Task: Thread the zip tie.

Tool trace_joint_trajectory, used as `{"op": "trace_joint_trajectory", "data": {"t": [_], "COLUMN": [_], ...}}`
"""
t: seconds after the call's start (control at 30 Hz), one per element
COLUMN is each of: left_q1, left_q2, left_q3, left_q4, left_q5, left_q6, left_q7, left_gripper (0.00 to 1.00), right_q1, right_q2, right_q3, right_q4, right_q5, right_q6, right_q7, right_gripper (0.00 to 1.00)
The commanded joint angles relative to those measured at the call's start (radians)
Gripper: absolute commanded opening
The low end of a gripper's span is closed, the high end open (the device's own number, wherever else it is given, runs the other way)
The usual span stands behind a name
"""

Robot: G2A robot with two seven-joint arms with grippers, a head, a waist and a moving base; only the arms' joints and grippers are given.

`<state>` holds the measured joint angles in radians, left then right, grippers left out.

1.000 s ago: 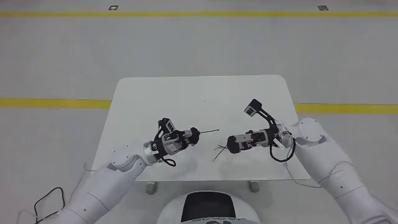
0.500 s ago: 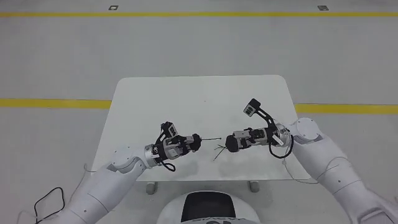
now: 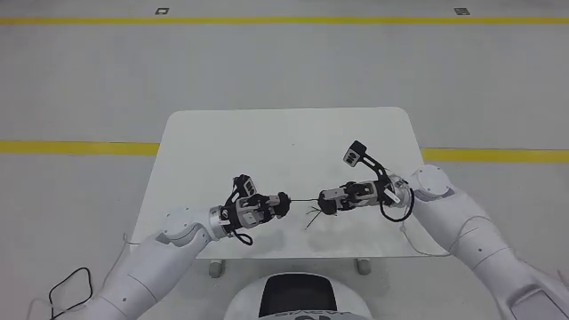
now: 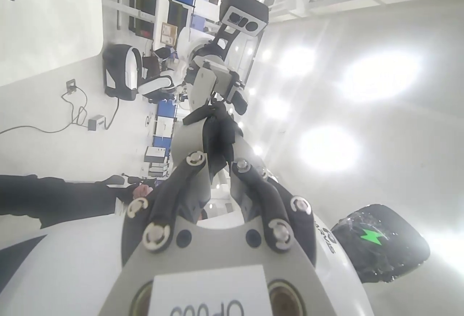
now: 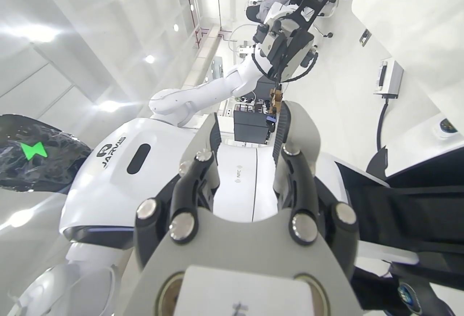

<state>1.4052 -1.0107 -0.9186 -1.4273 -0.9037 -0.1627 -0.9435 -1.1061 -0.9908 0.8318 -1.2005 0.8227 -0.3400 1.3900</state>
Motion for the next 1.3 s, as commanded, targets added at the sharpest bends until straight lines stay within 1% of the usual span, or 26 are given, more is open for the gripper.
{"op": "trace_joint_trajectory", "data": {"t": [0.0, 0.1, 0.2, 0.27, 0.37, 0.53, 0.63, 0.73, 0.83, 1.0, 1.1, 1.27], "left_q1": [-0.001, -0.001, -0.002, -0.003, -0.004, -0.004, -0.005, -0.004, -0.004, -0.005, -0.006, -0.006], "left_q2": [-0.001, -0.001, -0.002, -0.003, -0.004, -0.006, -0.007, -0.008, -0.009, -0.010, -0.011, -0.012], "left_q3": [0.000, 0.000, 0.002, 0.003, 0.004, 0.005, 0.005, 0.005, 0.005, 0.005, 0.005, 0.004], "left_q4": [0.000, -0.002, -0.003, -0.003, -0.005, -0.004, -0.001, 0.001, 0.004, 0.010, 0.011, 0.013], "left_q5": [-0.001, 0.003, 0.006, 0.011, 0.014, 0.016, 0.015, 0.013, 0.011, 0.008, 0.007, 0.008], "left_q6": [-0.001, 0.000, 0.001, 0.003, 0.004, 0.007, 0.008, 0.008, 0.009, 0.012, 0.014, 0.016], "left_q7": [-0.001, -0.004, -0.005, -0.005, -0.005, -0.003, 0.001, 0.004, 0.005, 0.006, 0.007, 0.008], "left_gripper": [0.00, 0.00, 0.00, 0.00, 0.00, 0.00, 0.00, 0.00, 0.00, 0.00, 0.00, 0.00], "right_q1": [0.008, 0.019, 0.027, 0.031, 0.035, 0.043, 0.046, 0.049, 0.051, 0.055, 0.057, 0.060], "right_q2": [-0.001, -0.002, -0.003, -0.003, -0.004, -0.005, -0.005, -0.005, -0.006, -0.008, -0.009, -0.010], "right_q3": [-0.012, -0.027, -0.038, -0.044, -0.052, -0.064, -0.068, -0.072, -0.074, -0.078, -0.080, -0.081], "right_q4": [0.009, 0.020, 0.026, 0.030, 0.036, 0.044, 0.048, 0.052, 0.055, 0.059, 0.062, 0.066], "right_q5": [0.006, 0.017, 0.025, 0.029, 0.033, 0.038, 0.040, 0.040, 0.040, 0.034, 0.032, 0.028], "right_q6": [0.000, 0.000, 0.000, 0.000, 0.000, 0.000, 0.000, 0.000, 0.000, 0.000, 0.000, 0.000], "right_q7": [0.000, 0.000, 0.000, 0.000, 0.000, 0.000, 0.000, 0.000, 0.000, 0.000, 0.000, 0.000], "right_gripper": [0.33, 0.31, 0.27, 0.22, 0.18, 0.15, 0.11, 0.11, 0.07, 0.08, 0.06, 0.09]}}
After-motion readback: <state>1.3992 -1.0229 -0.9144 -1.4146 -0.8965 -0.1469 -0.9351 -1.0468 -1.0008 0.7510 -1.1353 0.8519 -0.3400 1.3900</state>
